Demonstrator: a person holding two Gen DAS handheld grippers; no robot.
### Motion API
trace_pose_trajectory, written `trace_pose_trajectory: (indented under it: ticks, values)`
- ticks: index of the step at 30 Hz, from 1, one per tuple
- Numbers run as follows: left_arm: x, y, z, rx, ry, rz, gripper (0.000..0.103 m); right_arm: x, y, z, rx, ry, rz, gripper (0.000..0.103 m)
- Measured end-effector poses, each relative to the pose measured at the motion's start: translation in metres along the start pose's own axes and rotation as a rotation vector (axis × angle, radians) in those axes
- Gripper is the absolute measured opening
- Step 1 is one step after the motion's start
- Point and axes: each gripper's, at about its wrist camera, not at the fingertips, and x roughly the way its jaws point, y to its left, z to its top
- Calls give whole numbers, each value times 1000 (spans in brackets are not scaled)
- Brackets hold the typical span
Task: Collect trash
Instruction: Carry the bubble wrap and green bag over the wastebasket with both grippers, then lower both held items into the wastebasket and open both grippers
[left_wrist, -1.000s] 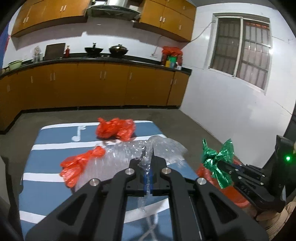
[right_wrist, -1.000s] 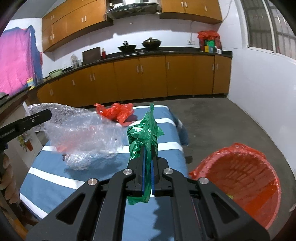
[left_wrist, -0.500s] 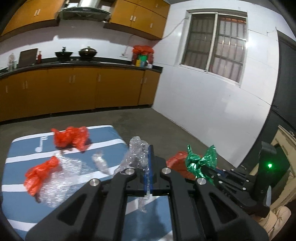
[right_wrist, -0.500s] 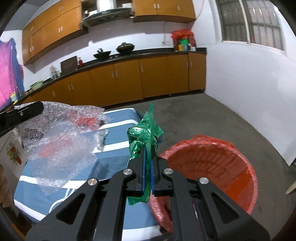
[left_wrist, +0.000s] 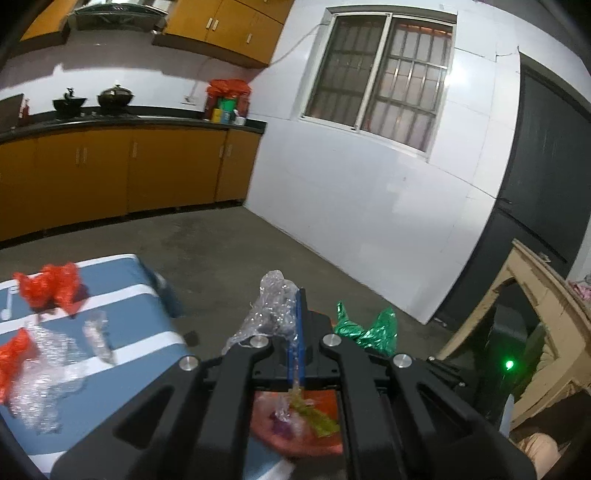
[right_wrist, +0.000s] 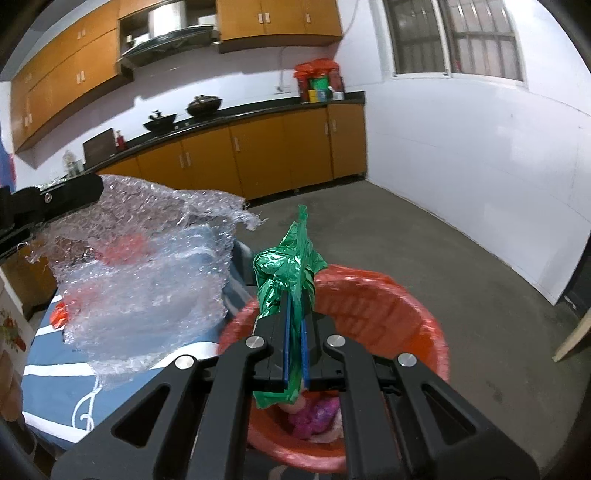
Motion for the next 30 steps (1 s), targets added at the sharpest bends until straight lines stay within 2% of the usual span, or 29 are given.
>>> trace_pose_trajectory:
  ticks: [6,12,24,26,28,30]
  values:
    - [30,-23,1,4,20,-45,3,-2,-28,-5,46,14,-37,5]
    - [60,-28,-11,1,69,-45,3,1,-46,-12,78,29,-54,5]
    - [101,-19,-34,-9,161,-32,4,24,-47,-8,108,68,-45,5]
    - [103,-17,-36,-15,169,-31,6,25,-50,-8,111,71,-40,5]
    - [104,-16,-37,-18,174,-26,20,26,-54,-8,112,76,-33,8]
    - [102,-13,-37,-26,167,-20,30,26,-55,-10,113,78,-36,20]
